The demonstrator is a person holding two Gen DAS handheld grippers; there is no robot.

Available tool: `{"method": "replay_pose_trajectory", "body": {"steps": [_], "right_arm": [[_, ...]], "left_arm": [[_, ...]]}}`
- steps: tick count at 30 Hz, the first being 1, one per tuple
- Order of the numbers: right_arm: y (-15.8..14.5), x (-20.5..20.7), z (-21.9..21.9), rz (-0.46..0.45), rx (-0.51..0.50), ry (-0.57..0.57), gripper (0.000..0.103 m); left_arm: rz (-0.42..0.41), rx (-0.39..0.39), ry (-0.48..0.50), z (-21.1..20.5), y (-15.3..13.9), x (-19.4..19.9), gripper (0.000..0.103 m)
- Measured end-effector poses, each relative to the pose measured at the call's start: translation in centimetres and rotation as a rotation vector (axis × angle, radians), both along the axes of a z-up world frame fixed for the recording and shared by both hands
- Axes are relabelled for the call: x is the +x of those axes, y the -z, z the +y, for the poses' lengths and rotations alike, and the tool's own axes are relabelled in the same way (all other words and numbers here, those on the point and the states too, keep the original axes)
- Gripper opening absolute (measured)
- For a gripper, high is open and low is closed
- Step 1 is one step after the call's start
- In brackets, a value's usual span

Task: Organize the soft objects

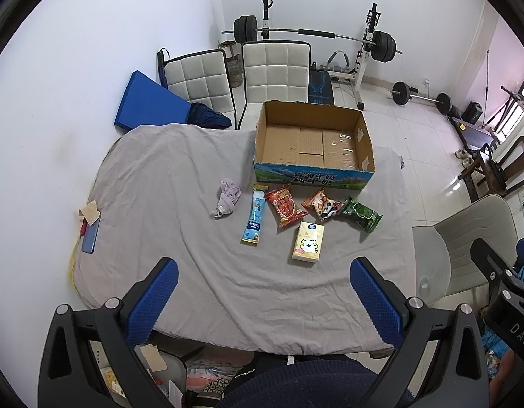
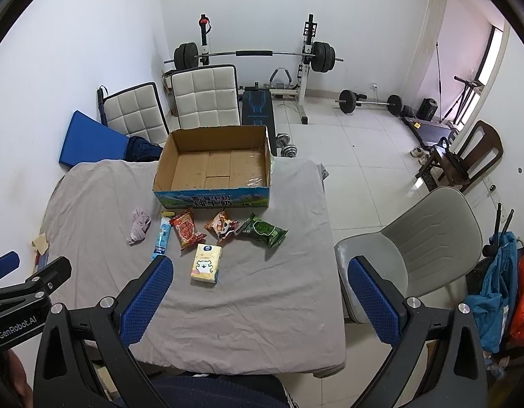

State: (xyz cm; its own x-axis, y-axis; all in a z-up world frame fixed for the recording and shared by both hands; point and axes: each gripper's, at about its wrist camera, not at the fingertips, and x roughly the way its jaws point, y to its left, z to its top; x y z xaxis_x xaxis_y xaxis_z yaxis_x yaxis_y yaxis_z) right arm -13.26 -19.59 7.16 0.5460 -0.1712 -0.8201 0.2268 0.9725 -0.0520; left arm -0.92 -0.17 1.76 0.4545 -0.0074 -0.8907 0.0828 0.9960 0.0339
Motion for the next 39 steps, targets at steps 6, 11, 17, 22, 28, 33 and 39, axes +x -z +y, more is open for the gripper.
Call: {"method": "replay_pose_trajectory", "body": {"steps": [6, 11, 17, 22, 28, 33, 39], "right_arm": [[-0.11, -0.08, -0.01, -0.004, 0.0, -0.003, 0.103], [-0.26, 0.08, -0.1, -0.005, 0.002, -0.008, 0.103], [-0.31, 0.29, -0.14, -0.007, 0.004, -0.011, 0.103], [-0.43, 0.25, -0.28, -0.014, 0.004, -0.014, 0.103], [-0.39, 0.22, -0.4, -0.012, 0.009, -0.018, 0.103], [-0.41, 0.18, -0.4, -0.016, 0.008, -0.021, 0.103], [-0.31, 0.23, -0.31, -0.012, 0.009, -0.022, 0.103]], "left_arm": [[0.0, 0.002, 0.001, -0.13, -0.03, -0.02, 0.103], [0.0, 0.001, 0.0, -0.21, 0.02, 0.04, 0.103], [-0.002, 0.0, -0.002, -0.32, -0.01, 0.02, 0.103], [-0.002, 0.0, -0.001, -0.44, -0.01, 0.0, 0.103], [-0.002, -0.001, -0.002, -0.36, -0.02, 0.07, 0.103], [-0.003, -0.001, -0.002, -0.36, -0.03, 0.06, 0.103], [0.001, -0.003, -0.001, -0.53, -0.07, 0.07, 0.103]]}}
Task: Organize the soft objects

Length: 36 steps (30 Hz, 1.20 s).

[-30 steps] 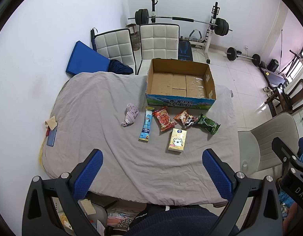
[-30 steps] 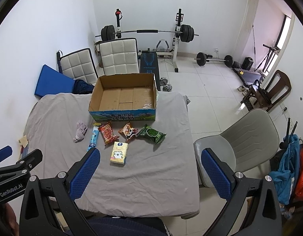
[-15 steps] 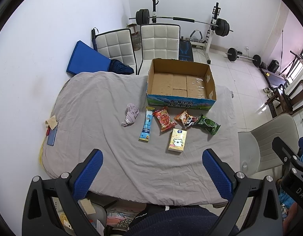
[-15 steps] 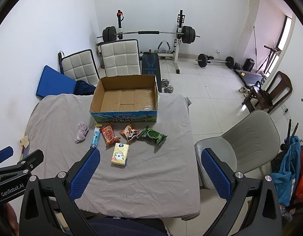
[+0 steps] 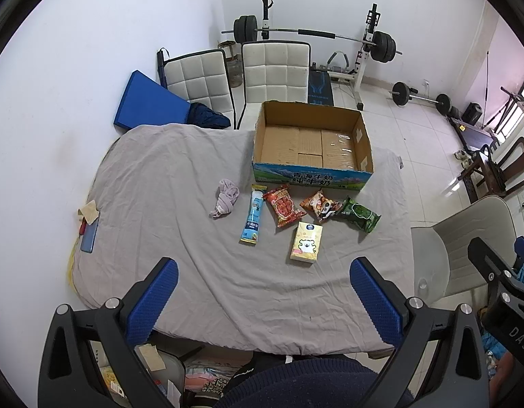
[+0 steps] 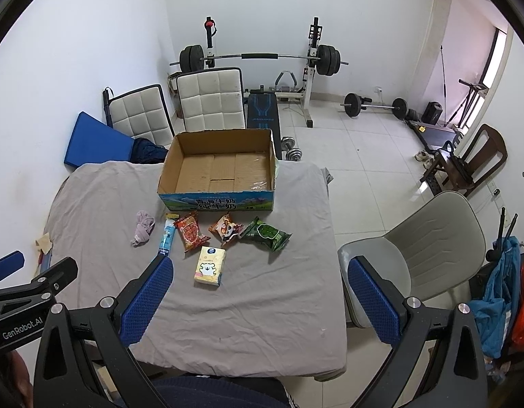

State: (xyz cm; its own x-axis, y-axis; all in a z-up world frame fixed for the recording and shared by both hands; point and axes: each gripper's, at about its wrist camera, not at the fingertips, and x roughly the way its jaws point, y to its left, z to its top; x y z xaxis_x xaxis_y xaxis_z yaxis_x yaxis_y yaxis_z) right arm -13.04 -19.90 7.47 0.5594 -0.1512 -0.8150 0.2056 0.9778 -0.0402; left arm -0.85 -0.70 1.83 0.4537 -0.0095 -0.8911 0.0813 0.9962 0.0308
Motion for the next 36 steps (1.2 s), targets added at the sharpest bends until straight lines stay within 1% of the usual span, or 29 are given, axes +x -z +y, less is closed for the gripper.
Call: {"method": "replay_pose_trajectory", "body": {"steps": [15, 18, 20, 24, 26, 27, 28, 31, 32, 33, 35, 36], "right_arm": [[0.0, 0.4, 0.5, -0.003, 0.0, -0.001, 0.103], [0.7, 1.3, 0.2, 0.008, 0.012, 0.006, 0.103], [1.9, 2.3, -0.5, 0.026, 0.026, 0.02, 0.103], [5.7, 5.5, -2.5, 0.074, 0.043, 0.035, 0.103], [8.6, 7.9, -3.6, 0.123, 0.028, 0.036, 0.103], [9.8, 8.8, -4.0, 0.123, 0.033, 0.024, 0.103], [11.6, 10.3, -4.5, 0.149, 0.013, 0.017, 0.103], [16.4, 14.0, -5.3, 0.226, -0.032, -0.036, 0.103], [18.7, 15.6, -5.4, 0.267, -0.052, -0.072, 0.103], [20.2, 16.5, -5.8, 0.288, -0.059, -0.095, 0.103], [24.0, 19.1, -6.1, 0.344, -0.099, -0.152, 0.103], [25.8, 20.2, -6.2, 0.37, -0.105, -0.184, 0.103]], "left_arm": [[0.001, -0.002, -0.003, 0.0, 0.1, -0.1, 0.103], [0.01, -0.009, -0.022, 0.3, 0.8, 1.2, 0.103], [0.018, -0.017, -0.041, 0.7, 1.6, 2.3, 0.103], [0.078, -0.026, -0.086, 1.6, 5.1, 5.5, 0.103], [0.108, -0.035, -0.087, 1.5, 7.0, 7.0, 0.103], [0.123, -0.033, -0.084, 1.4, 8.1, 7.8, 0.103], [0.14, -0.036, -0.069, 0.9, 9.4, 8.7, 0.103], [0.198, -0.027, -0.025, -0.8, 13.1, 11.1, 0.103], [0.221, -0.026, -0.004, -1.8, 14.7, 11.9, 0.103], [0.246, -0.018, 0.004, -2.5, 16.2, 12.6, 0.103], [0.298, -0.044, 0.027, -3.9, 18.9, 13.6, 0.103], [0.327, -0.042, 0.03, -4.8, 20.8, 14.3, 0.103]]}}
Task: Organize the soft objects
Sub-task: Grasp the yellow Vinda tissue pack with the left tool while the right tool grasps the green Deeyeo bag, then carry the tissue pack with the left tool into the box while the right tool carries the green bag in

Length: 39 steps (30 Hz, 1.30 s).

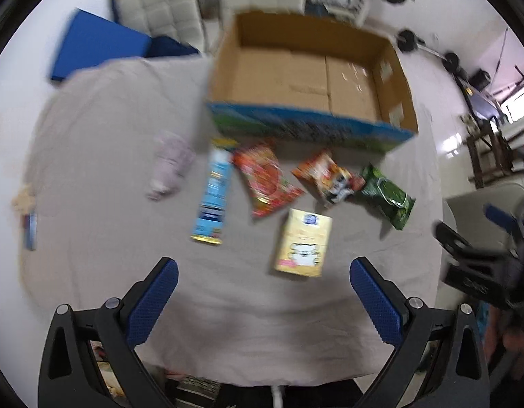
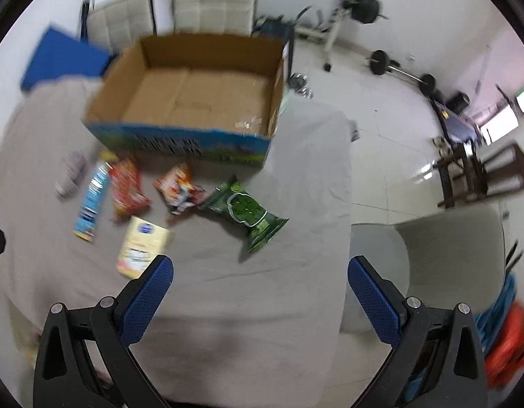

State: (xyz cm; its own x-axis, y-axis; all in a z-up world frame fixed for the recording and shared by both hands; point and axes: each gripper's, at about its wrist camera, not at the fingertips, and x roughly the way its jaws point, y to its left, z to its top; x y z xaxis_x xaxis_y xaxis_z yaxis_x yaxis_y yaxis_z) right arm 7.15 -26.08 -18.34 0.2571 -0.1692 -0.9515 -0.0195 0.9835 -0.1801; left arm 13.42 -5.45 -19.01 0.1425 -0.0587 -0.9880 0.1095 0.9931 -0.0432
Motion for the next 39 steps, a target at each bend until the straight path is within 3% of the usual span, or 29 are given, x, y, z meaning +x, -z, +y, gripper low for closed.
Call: {"method": "replay_pose_trajectory", "body": {"steps": [5, 10, 12, 14, 17, 22, 24, 26, 29, 32, 37, 39], "right_arm": [[8.7, 5.9, -0.4, 0.111, -0.056, -0.144, 0.102], [15.5, 9.7, -0.6, 0.262, -0.01, -0.239, 0.096], [17.6, 10.9, -0.9, 0.309, 0.027, -0.245, 0.09], [19.8, 11.5, -1.2, 0.363, 0.037, -0.236, 0.067], [21.5, 11.2, -2.3, 0.399, 0.095, -0.143, 0.048], [23.0, 9.0, -4.9, 0.488, 0.334, 0.092, 0.045], [23.0, 8.6, -5.1, 0.448, 0.307, 0.102, 0.047], [22.9, 8.7, -5.7, 0.4, 0.282, 0.123, 0.057], [23.9, 9.0, -6.0, 0.392, 0.292, 0.141, 0.057], [25.0, 9.6, -6.1, 0.398, 0.293, 0.148, 0.057], [27.5, 8.2, -5.0, 0.402, 0.296, 0.16, 0.056], [28.0, 7.8, -4.6, 0.394, 0.283, 0.161, 0.051]], "left_arm": [[0.153, -0.016, 0.004, -2.4, 7.8, 1.9, 0.103], [0.266, -0.03, -0.032, -3.7, 13.9, 2.7, 0.103], [0.289, -0.034, -0.041, -3.9, 15.3, 2.7, 0.103], [0.304, -0.034, -0.049, -4.0, 16.2, 2.8, 0.103], [0.324, -0.04, -0.053, -4.0, 17.5, 2.7, 0.103], [0.343, -0.057, -0.072, -3.9, 19.5, 2.7, 0.103], [0.331, -0.051, -0.068, -5.2, 21.7, 3.1, 0.103], [0.329, -0.044, -0.061, -5.5, 22.4, 3.4, 0.099], [0.342, -0.025, -0.041, -6.3, 23.9, 3.7, 0.079], [0.339, 0.027, -0.02, -6.7, 25.7, 3.5, 0.067], [0.313, 0.043, -0.02, -7.3, 27.1, 2.7, 0.066], [0.305, 0.049, -0.021, -7.3, 27.4, 2.3, 0.065]]}}
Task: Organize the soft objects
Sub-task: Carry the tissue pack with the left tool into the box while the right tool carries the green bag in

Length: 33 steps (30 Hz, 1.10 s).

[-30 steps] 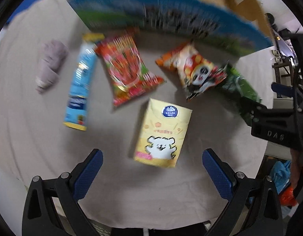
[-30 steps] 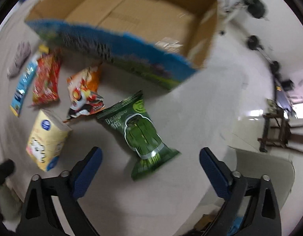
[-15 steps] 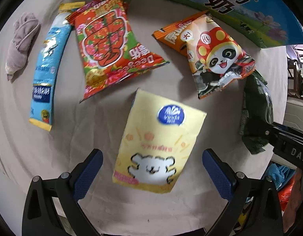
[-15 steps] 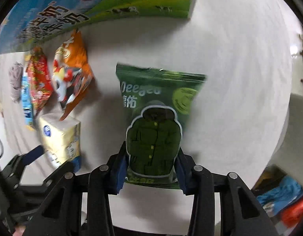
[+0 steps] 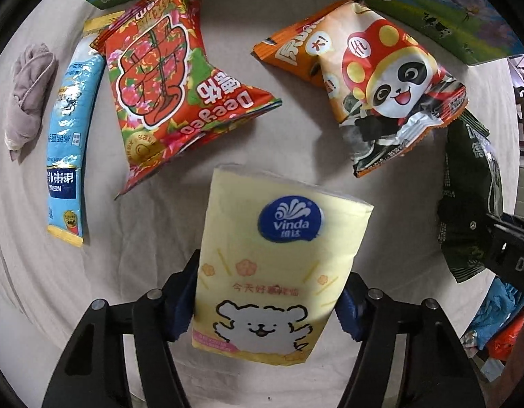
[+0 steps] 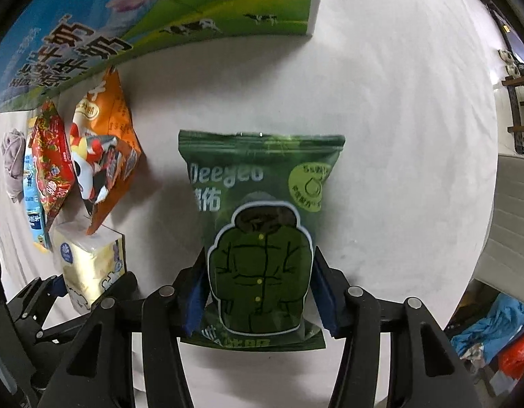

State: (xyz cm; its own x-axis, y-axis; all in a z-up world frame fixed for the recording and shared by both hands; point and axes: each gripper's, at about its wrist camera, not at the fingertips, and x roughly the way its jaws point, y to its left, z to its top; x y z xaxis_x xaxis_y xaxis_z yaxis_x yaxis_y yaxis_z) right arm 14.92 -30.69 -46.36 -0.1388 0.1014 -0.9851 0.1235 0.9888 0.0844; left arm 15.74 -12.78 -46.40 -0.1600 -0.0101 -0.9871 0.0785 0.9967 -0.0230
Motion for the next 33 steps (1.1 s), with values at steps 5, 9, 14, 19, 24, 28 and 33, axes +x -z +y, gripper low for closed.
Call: {"method": "replay_pose_trajectory", "body": {"steps": [5, 9, 14, 19, 24, 28, 33], "right_arm": [[0.3, -2.2, 1.2, -0.013, -0.032, -0.013, 0.038], [-0.3, -3.7, 1.3, -0.035, -0.029, -0.016, 0.037], [0.2, -5.1, 1.2, -0.071, 0.011, 0.004, 0.036], [-2.3, -6.4, 0.6, -0.106, 0.06, 0.02, 0.035], [-6.6, -7.0, 0.7, -0.172, 0.105, 0.014, 0.035], [-14.3, -5.7, 0.1, -0.244, 0.136, 0.013, 0.035], [-22.5, -2.7, -0.7, -0.342, 0.162, 0.011, 0.035]], "left_arm": [[-0.025, 0.013, 0.0, -0.5, 0.1, -1.8, 0.064], [-0.061, 0.008, -0.001, 0.1, -1.2, -3.4, 0.064], [-0.122, -0.016, -0.008, 0.2, -3.1, -4.7, 0.064], [-0.19, -0.054, -0.005, 1.8, -5.8, -6.1, 0.064], [-0.262, -0.11, 0.0, 2.8, -9.8, -4.6, 0.064], [-0.319, -0.167, 0.006, 2.3, -16.3, -1.4, 0.064], [-0.351, -0.241, 0.026, 2.4, -21.5, 3.6, 0.064]]}}
